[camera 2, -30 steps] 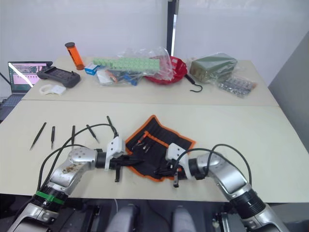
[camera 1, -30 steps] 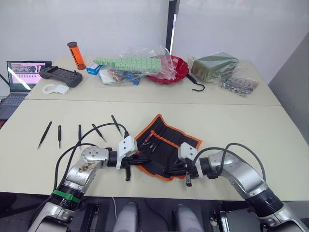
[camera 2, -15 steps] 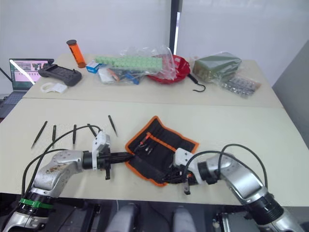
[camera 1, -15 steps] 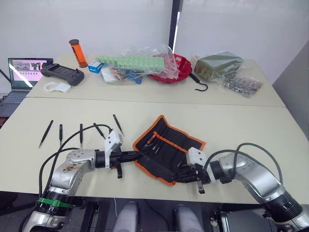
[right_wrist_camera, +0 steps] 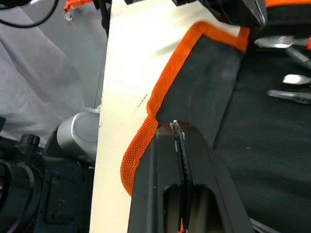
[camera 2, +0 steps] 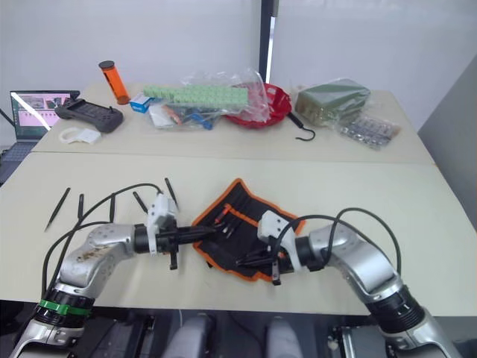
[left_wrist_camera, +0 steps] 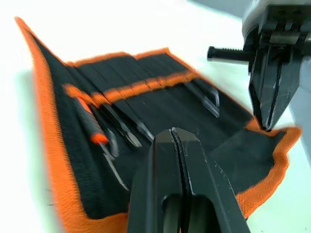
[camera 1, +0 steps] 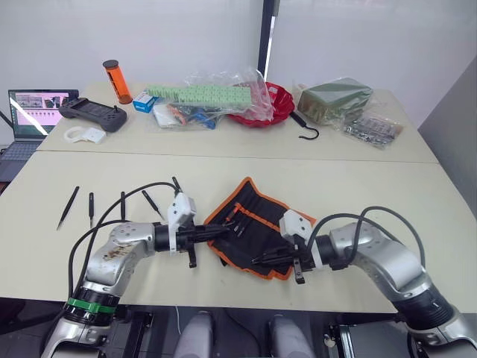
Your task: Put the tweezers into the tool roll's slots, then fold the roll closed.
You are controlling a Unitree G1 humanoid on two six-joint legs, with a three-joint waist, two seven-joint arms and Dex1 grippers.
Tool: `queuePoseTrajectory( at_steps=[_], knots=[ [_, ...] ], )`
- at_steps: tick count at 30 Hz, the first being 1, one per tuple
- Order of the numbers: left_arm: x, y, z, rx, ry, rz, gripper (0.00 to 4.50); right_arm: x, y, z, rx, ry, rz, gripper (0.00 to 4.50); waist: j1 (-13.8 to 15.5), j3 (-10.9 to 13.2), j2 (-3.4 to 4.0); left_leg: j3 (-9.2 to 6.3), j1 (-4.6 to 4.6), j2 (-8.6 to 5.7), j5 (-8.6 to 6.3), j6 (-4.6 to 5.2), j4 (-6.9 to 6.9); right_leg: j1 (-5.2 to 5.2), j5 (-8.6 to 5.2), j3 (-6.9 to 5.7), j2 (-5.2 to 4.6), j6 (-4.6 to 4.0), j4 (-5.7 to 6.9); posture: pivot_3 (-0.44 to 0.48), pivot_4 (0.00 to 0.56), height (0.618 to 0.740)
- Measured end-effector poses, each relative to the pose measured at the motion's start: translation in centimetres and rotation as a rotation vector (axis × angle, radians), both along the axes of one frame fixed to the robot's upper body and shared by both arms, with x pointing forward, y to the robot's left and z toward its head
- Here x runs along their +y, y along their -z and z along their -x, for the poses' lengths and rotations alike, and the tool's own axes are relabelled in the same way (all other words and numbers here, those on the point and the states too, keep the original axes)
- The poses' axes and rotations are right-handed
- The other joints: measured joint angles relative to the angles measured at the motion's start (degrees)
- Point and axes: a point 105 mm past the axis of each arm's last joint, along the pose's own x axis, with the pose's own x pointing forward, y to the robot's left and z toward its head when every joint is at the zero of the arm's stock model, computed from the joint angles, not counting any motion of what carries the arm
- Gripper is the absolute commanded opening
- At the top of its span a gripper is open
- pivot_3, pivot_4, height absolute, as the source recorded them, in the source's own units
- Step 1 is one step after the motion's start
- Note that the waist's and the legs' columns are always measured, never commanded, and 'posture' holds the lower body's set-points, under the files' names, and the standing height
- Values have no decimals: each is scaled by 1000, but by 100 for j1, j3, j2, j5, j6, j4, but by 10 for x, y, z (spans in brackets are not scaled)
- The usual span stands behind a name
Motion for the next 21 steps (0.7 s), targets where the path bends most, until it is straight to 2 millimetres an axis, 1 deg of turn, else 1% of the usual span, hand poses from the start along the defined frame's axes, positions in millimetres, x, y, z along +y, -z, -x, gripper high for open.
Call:
queuePoseTrajectory(
  at_steps=[3, 6, 9, 13, 21],
  knots=[
    [-2, 13, 0, -13, -3, -62, 0, 5, 15, 5, 50, -11, 18, 21, -6, 1, 0, 0, 1, 1, 0, 0, 0, -2, 0, 0, 1, 0, 1, 0, 150, 740],
    [-1, 16, -6, -61, -38, -94, 0, -1, 26, -1, 47, 15, 62, 21, 2, 1, 0, 0, 5, 0, 0, 0, 0, 2, 0, 0, 0, 0, 1, 0, 150, 740],
    [0, 18, -13, -88, -75, -115, 0, -2, 27, -3, 5, -12, 77, 21, 0, 0, 0, 1, 14, 1, 0, 0, 0, 10, -7, 0, 0, 12, 0, 0, 150, 740],
    [0, 19, -12, -107, -69, -130, 0, -1, 28, -3, -24, -35, 91, 21, -1, -6, 2, 1, 26, 2, 0, 0, -1, 21, -8, 0, 1, 14, 0, 0, 150, 740],
    [3, 21, -12, -108, -72, -124, 0, -2, 28, -4, -19, -33, 83, 21, -7, -11, 2, 1, 27, 3, 0, 0, -2, 20, -8, 0, 1, 13, 1, 0, 150, 740]
  ],
)
